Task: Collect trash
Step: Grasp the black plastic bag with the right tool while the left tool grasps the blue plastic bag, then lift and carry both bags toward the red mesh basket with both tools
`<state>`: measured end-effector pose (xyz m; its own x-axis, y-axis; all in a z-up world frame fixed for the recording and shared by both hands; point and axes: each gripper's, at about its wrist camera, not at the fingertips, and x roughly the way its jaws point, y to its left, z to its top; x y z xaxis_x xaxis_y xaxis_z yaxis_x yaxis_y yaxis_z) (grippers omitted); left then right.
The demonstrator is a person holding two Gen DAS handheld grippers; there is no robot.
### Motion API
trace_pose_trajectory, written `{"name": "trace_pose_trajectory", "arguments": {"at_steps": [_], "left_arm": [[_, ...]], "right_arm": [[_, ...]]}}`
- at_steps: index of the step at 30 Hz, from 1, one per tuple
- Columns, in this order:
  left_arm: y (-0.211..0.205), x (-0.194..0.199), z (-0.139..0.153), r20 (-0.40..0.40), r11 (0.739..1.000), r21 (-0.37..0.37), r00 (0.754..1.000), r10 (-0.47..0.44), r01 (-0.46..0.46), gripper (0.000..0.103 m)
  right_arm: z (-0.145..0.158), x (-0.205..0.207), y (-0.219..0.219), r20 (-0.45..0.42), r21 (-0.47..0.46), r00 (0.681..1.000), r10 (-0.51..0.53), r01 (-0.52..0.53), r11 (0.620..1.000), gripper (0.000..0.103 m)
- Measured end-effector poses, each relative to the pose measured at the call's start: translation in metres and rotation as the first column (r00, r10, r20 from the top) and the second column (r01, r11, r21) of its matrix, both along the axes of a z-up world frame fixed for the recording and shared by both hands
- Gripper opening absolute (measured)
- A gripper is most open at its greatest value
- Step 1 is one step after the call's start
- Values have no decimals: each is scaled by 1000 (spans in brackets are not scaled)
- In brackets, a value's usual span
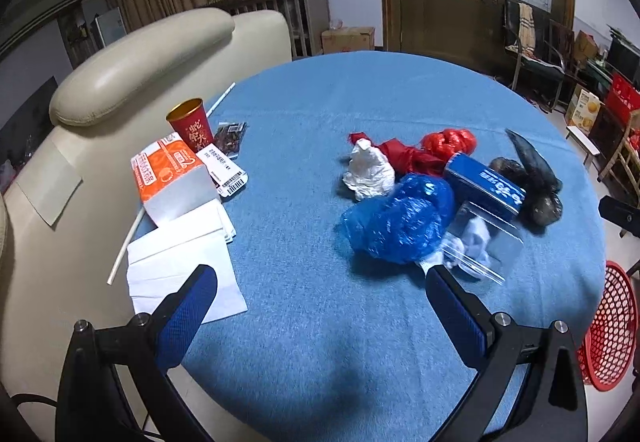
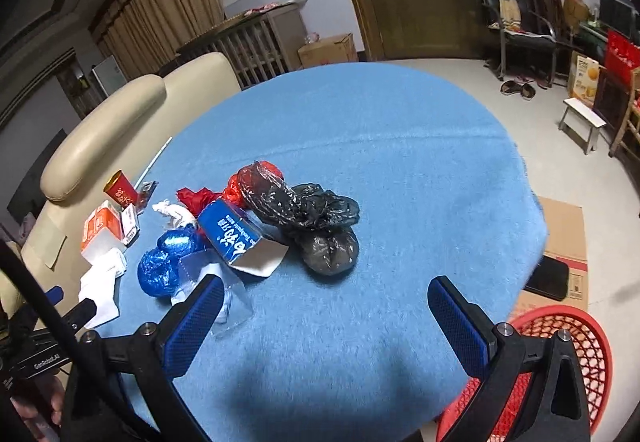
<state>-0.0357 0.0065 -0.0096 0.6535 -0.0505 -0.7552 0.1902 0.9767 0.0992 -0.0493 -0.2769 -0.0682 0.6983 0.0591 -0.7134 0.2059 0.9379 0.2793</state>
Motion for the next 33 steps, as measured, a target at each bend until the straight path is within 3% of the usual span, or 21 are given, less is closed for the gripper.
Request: {"name": "trace_pose_trajectory", "arguments": {"at_steps": [8, 12, 14, 18, 22, 23, 24, 29, 33], "left_arm": [[-16, 32, -5, -27, 997, -33, 997, -73, 72, 103], [-28, 49, -13, -50, 988, -59, 988, -143, 140, 103], [-32, 58, -16, -62, 982, -78, 983, -175, 170, 102], [-40, 72, -24, -98, 970, -113, 969, -227, 216, 96], [-41, 86, -39, -175, 961, -170, 953, -249, 220, 73], [-41, 89, -43, -190, 959, -179, 949, -251, 218, 66], [-40, 91, -47, -206, 957, -194, 945, -255, 216, 63], [-39, 91, -52, -234, 931, -281, 925, -300, 232, 42], [-39, 87, -49, -220, 927, -290, 926, -307, 238, 32]], "right_arm": [[-12, 27, 5, -5, -2, 999, 50, -50, 999, 102], [-27, 46, 3, -40, 32, 997, 72, -71, 997, 87], [-34, 56, 2, -57, 24, 996, 74, -72, 997, 85], [-48, 74, -2, -89, 22, 993, 77, -75, 997, 71], [-63, 90, -5, -121, 38, 988, 93, -89, 995, 67], [-65, 92, -5, -126, 41, 987, 97, -93, 995, 59], [-68, 95, -4, -134, 45, 986, 103, -98, 994, 51], [-74, 98, -1, -128, 54, 985, 115, -109, 993, 39], [-72, 92, -1, -111, 56, 989, 98, -92, 994, 37]]}}
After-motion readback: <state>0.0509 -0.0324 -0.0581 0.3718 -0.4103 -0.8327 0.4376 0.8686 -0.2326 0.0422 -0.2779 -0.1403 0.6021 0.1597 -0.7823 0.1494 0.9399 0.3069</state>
